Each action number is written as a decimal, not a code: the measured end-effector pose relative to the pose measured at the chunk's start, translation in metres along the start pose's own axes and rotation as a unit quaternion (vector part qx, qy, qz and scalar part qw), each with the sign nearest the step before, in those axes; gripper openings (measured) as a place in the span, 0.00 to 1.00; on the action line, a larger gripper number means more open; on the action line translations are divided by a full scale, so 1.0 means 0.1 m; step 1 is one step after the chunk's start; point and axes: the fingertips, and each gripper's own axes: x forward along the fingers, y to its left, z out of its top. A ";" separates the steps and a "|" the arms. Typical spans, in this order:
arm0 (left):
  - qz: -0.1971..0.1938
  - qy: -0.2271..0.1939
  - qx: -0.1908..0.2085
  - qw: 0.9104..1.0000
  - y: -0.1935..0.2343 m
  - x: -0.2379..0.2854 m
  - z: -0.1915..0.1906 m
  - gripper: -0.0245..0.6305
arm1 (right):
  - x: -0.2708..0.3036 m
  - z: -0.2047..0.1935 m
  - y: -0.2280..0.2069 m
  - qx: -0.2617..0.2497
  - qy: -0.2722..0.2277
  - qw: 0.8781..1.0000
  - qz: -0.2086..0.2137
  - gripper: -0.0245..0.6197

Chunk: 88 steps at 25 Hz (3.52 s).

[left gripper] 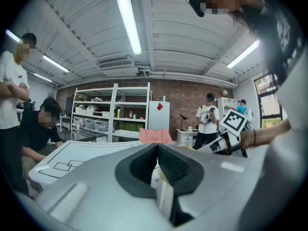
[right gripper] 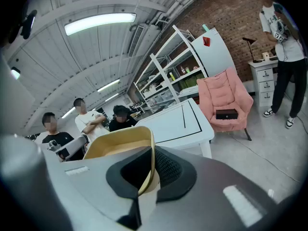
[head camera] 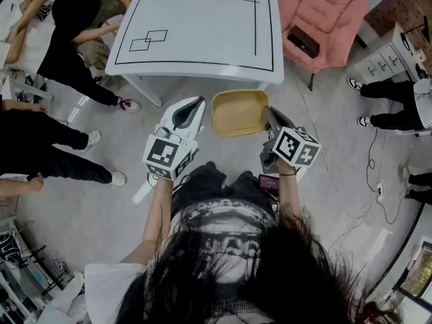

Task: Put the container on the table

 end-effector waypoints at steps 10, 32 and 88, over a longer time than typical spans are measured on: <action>-0.004 0.008 0.003 1.000 0.04 -0.08 -0.07 0.04 | 0.07 -0.08 0.11 -0.002 0.000 1.000 -0.001 0.07; -0.002 0.016 -0.018 1.000 0.49 0.23 -0.12 0.04 | 0.78 0.37 0.08 -0.008 0.000 1.000 0.004 0.07; -0.066 0.053 0.008 0.996 2.25 2.35 0.17 0.04 | 4.10 1.66 -1.94 0.080 0.058 0.974 -0.206 0.07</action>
